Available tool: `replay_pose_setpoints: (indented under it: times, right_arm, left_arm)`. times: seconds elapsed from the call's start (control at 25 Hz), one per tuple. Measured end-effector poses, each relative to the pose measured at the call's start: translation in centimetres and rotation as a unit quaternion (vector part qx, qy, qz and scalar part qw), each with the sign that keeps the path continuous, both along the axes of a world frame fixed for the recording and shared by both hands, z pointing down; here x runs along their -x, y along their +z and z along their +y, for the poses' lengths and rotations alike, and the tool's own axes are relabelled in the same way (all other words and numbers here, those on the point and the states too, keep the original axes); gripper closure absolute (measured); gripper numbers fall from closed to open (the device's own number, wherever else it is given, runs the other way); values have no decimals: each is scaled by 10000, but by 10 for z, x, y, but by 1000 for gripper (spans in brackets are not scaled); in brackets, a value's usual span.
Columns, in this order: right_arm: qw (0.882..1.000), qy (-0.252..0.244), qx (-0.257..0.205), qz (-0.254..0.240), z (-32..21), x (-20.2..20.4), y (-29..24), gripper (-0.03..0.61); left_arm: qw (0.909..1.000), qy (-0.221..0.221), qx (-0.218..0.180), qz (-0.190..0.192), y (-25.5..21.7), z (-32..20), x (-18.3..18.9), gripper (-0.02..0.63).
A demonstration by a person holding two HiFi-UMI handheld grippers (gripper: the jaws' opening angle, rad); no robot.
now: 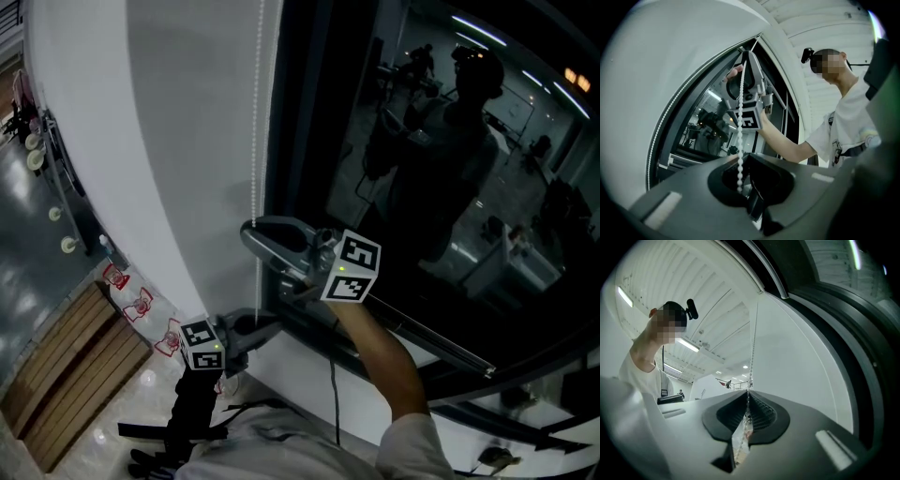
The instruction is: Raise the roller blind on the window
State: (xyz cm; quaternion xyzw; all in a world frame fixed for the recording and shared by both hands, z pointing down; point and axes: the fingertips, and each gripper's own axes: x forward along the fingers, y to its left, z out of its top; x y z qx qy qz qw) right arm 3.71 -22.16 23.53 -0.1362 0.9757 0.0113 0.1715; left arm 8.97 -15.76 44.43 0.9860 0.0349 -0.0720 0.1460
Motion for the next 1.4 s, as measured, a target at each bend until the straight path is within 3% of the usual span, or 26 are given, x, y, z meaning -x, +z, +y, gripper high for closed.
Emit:
replay_pose_setpoints:
  times: [0.52, 0.84, 1.2, 1.4]
  right_arm:
    - [9918, 301, 824, 925, -7, 6, 134, 566]
    - [9876, 183, 1110, 1099, -2, 12, 168, 566]
    - [9724, 291, 1758, 1507, -7, 6, 240, 566]
    - [9694, 276, 2004, 1391, -2, 7, 256, 565]
  left_arm:
    - [9997, 41, 127, -206, 19, 3, 0, 615]
    - [9990, 29, 377, -248, 40, -1, 1, 615]
    - [9967, -7, 710, -384, 68, -5, 1, 615]
    - [9950, -5, 888, -468, 86, -4, -2, 615]
